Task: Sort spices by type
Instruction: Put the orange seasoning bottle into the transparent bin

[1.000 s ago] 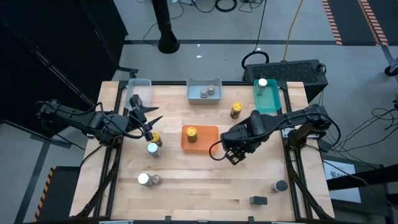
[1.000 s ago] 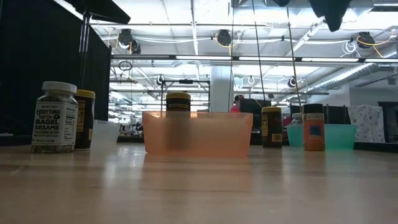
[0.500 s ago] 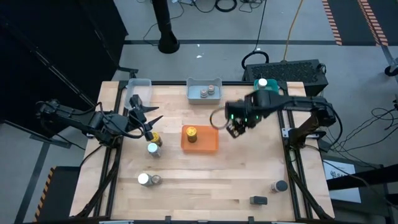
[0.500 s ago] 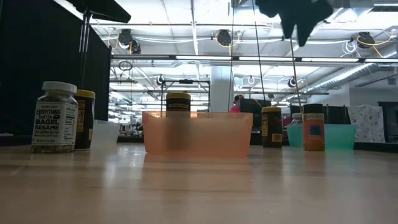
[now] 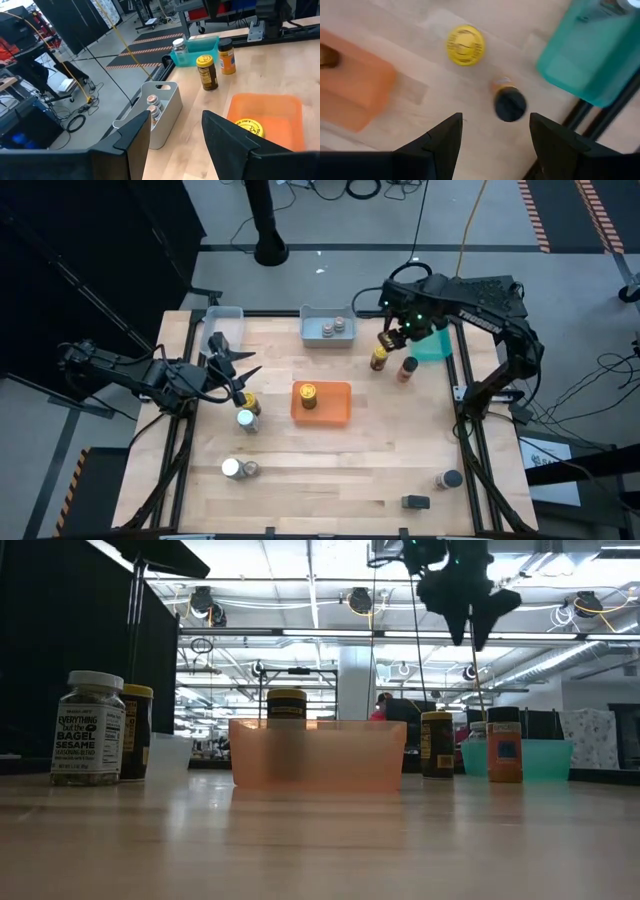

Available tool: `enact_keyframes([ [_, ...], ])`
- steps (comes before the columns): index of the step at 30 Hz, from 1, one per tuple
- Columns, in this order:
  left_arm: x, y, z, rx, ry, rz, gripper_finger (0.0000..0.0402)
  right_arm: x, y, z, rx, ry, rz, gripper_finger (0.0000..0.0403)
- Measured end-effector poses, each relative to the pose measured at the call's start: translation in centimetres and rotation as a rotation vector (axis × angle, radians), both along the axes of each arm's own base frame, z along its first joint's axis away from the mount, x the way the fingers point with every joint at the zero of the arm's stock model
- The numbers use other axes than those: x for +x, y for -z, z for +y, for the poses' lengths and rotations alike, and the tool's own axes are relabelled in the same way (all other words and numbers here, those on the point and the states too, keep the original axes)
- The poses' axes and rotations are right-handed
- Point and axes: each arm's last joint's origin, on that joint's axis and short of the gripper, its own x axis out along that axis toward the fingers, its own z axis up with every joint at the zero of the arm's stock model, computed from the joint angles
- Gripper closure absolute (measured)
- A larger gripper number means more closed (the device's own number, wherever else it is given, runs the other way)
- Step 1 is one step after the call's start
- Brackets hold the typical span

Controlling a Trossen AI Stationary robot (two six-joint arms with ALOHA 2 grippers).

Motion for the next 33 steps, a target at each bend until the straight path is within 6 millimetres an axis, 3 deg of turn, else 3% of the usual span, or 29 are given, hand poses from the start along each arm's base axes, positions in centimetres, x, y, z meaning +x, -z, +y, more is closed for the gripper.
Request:
enact_keyframes([
  [8,-0.1,0.2,0.0,0.003,-0.001,0.020,0.0217,-3.1,3.2,-1.0,0.068,0.058,0.105,0.0188],
  [15,-0.1,0.2,0.0,-0.002,-0.002,0.015,0.0217,-5.8,4.9,-0.3,0.047,0.110,0.069,0.0188],
  [27,0.0,0.0,0.0,-0.004,-0.002,0.002,0.0217,-5.9,8.4,-0.2,0.005,0.169,-0.060,0.0188],
  [33,0.1,-0.1,0.0,0.013,0.005,-0.006,0.0217,-5.6,8.9,-0.4,0.017,0.163,-0.059,0.0177],
])
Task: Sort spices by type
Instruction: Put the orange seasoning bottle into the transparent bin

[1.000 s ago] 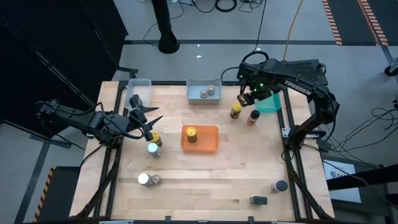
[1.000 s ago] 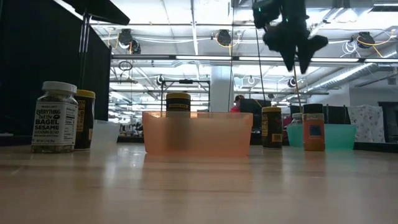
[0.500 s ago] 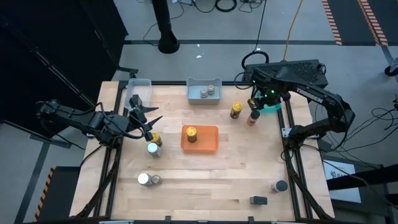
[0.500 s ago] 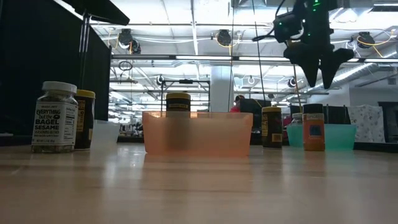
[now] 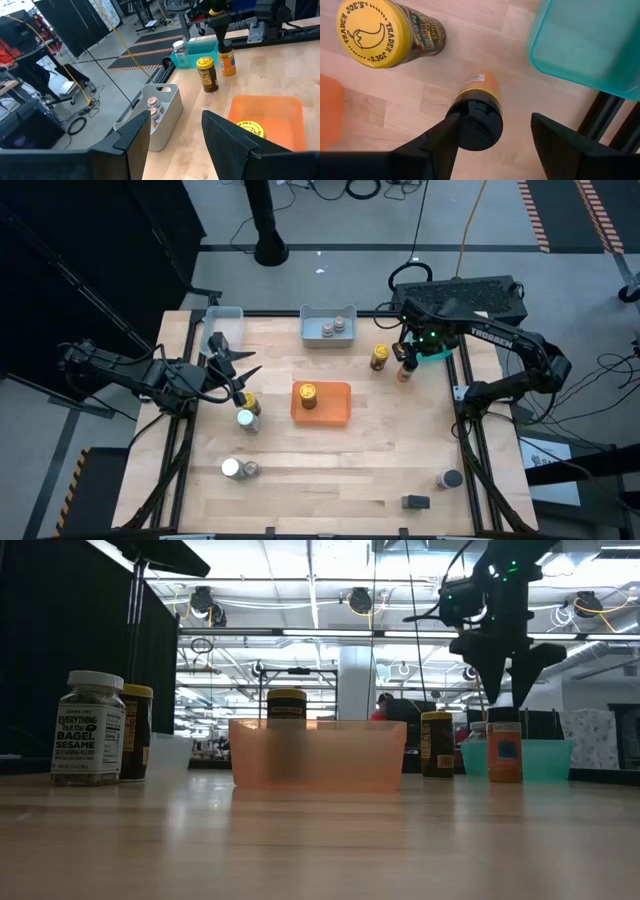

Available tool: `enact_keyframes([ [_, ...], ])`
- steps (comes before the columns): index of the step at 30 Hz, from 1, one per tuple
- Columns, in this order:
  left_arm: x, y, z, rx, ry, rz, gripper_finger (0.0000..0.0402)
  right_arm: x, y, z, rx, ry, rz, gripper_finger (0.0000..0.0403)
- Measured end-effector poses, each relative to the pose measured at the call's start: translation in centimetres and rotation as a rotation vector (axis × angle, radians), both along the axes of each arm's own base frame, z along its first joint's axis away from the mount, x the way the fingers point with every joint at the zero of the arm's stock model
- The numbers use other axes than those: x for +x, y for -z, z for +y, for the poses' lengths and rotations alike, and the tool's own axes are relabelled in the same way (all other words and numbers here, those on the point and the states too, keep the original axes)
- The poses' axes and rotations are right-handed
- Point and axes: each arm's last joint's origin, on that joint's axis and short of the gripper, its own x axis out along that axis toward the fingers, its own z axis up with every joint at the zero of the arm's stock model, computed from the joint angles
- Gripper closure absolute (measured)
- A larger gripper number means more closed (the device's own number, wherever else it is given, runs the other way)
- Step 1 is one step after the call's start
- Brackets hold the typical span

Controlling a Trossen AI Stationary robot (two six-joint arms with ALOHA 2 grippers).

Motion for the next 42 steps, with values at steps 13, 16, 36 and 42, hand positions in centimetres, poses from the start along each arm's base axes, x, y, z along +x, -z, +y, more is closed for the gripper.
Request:
enact_keyframes([
  [13,0.0,0.0,0.0,0.020,0.005,0.009,0.0217,0.8,0.3,0.5,0.045,-0.013,-0.032,0.0078],
  [16,0.0,0.0,0.0,0.020,0.005,0.009,0.0217,1.2,0.3,0.9,0.047,-0.020,-0.029,0.0074],
  [36,0.0,0.0,0.0,0.017,0.005,0.008,0.0217,3.0,3.1,0.4,0.055,-0.008,0.115,0.0204],
  [42,0.1,0.1,-0.1,-0.004,0.025,0.007,0.0217,3.1,1.9,1.3,0.029,-0.051,0.093,0.0231],
])
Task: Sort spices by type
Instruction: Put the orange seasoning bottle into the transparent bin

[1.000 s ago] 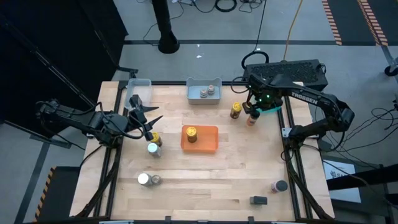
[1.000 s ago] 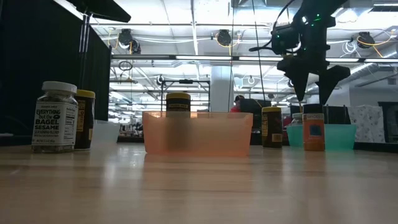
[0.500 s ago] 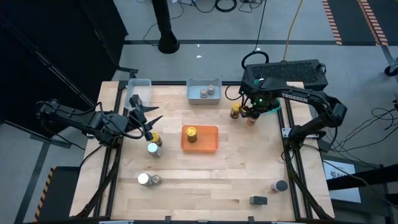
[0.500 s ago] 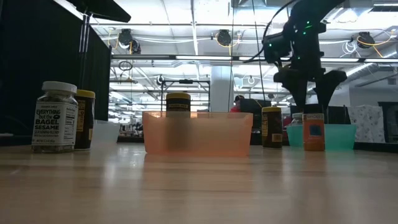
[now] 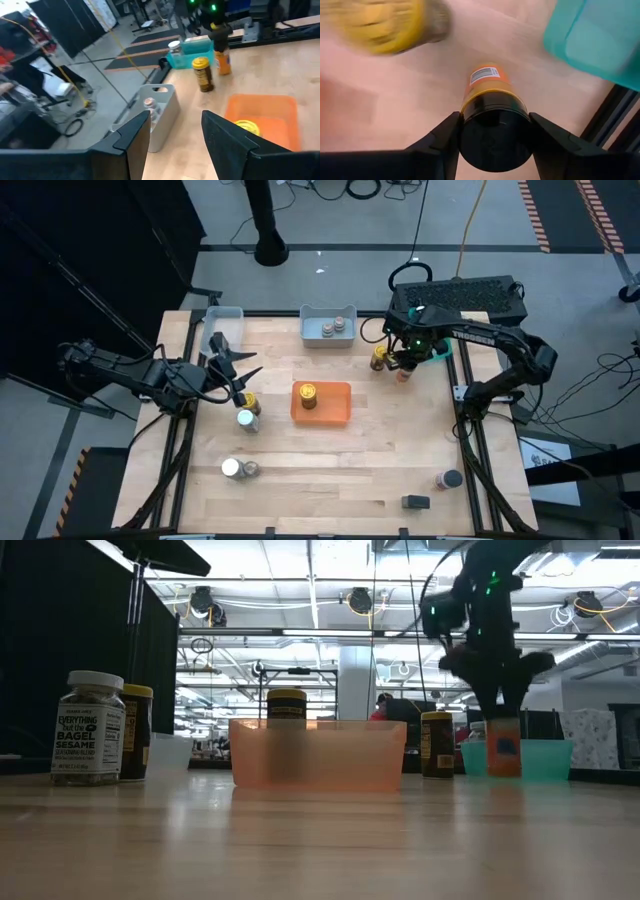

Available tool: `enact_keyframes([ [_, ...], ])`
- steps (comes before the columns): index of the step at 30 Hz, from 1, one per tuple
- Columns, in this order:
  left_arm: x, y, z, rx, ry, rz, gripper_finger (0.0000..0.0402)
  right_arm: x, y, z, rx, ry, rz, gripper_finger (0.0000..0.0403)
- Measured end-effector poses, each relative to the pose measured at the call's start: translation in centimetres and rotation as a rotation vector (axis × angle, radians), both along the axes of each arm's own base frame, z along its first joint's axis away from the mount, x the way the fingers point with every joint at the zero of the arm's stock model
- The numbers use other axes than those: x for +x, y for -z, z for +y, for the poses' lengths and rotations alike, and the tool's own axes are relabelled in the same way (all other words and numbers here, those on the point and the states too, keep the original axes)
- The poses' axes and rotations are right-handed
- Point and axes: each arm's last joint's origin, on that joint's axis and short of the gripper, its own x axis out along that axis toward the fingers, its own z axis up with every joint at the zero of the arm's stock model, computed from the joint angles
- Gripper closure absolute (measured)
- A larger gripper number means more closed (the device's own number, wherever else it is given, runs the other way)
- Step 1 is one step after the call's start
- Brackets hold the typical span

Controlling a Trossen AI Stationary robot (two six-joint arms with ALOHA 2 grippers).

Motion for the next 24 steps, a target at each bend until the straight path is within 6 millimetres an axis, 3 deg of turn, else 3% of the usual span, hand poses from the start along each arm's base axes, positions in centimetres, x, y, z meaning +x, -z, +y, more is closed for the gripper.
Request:
enact_keyframes([
  [8,1.4,0.9,-0.5,-0.017,0.056,0.050,0.0217,1.7,-7.2,6.3,-0.094,-0.103,-0.204,0.0231],
  [14,4.0,1.6,-1.2,0.009,0.067,0.032,0.0217,5.0,-11.8,10.8,-0.262,-0.272,-0.461,0.0231],
  [18,5.5,1.9,-1.6,0.022,0.074,-0.003,0.0217,8.1,-12.9,11.8,-0.356,-0.415,-0.630,0.0231],
  [24,6.7,2.6,-1.9,0.040,0.076,0.009,0.0217,12.5,-11.8,10.7,-0.430,-0.562,-0.687,0.0231],
])
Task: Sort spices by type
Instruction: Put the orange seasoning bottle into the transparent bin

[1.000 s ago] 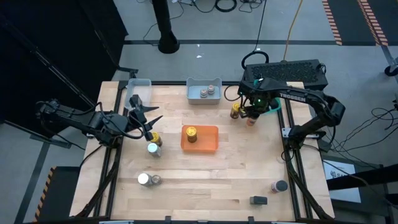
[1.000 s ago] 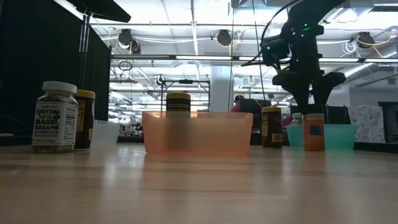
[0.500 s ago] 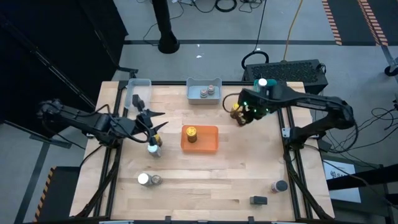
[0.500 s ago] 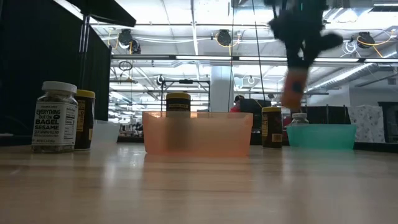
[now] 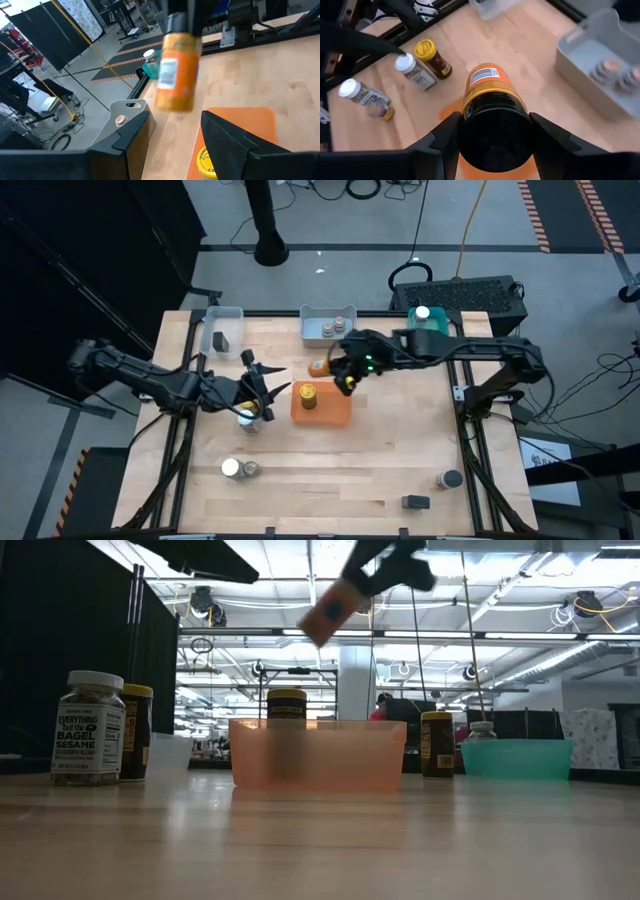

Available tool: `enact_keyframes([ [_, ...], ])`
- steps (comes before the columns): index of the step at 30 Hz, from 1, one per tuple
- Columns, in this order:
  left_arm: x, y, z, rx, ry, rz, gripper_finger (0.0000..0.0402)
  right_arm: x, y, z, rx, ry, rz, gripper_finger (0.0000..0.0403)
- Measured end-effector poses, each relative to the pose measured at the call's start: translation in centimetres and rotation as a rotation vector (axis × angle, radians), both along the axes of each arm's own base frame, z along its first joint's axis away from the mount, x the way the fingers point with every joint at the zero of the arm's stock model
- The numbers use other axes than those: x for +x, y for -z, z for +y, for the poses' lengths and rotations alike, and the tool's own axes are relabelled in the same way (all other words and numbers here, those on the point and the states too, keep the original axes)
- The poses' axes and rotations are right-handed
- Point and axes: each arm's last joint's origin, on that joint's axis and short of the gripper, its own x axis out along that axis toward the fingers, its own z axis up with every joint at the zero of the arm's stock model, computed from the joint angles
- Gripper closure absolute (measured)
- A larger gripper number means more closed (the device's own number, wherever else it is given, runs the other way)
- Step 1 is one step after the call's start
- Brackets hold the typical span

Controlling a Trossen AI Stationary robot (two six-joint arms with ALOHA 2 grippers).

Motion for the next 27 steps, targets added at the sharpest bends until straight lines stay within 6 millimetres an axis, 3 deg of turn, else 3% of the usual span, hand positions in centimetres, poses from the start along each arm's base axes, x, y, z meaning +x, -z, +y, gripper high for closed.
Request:
enact_keyframes([
  [5,0.5,0.4,0.6,0.003,-0.031,0.018,0.0217,3.3,0.8,-0.3,-0.035,-0.076,-0.002,0.0231],
  [12,0.6,1.1,1.5,-0.010,-0.021,0.083,0.0197,6.3,0.2,-0.3,-0.068,-0.112,0.011,0.0231],
  [20,0.8,1.4,2.1,-0.025,-0.045,0.094,0.0127,7.9,-0.5,-0.3,-0.095,-0.129,-0.002,0.0231],
  [27,1.5,2.1,2.9,0.010,-0.055,0.143,0.0121,8.1,-0.6,-0.3,-0.092,-0.134,-0.013,0.0231],
])
